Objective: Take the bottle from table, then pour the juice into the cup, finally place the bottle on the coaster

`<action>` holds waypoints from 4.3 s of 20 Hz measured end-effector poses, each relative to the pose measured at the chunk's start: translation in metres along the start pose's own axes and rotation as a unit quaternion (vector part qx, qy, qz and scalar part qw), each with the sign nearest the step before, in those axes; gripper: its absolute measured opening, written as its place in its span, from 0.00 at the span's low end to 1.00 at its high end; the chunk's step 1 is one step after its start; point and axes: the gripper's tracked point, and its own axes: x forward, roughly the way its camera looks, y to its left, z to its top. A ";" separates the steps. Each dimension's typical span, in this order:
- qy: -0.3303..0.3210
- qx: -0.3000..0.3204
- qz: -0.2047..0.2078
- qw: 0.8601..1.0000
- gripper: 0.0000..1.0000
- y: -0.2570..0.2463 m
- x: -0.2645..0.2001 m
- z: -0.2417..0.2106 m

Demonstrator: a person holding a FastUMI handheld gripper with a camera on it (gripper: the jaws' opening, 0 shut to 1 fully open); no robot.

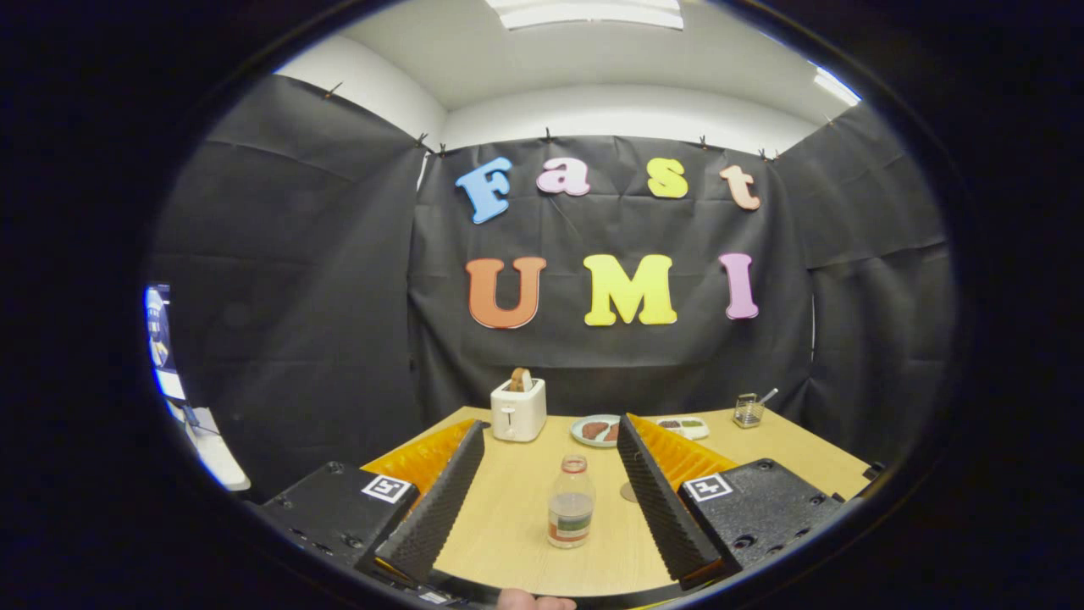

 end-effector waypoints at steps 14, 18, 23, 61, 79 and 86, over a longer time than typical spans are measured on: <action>0.051 0.026 -0.006 0.998 1.00 0.016 -0.010 -0.069; 0.080 0.020 -0.015 0.997 1.00 0.013 -0.006 -0.109; 0.116 0.009 -0.035 0.993 1.00 0.002 0.017 -0.155; 0.199 0.035 -0.085 0.976 0.79 -0.034 0.140 -0.203; 0.153 0.382 -0.036 0.911 0.76 -0.100 0.127 -0.194; 0.119 0.520 -0.014 0.846 0.75 -0.113 0.133 -0.182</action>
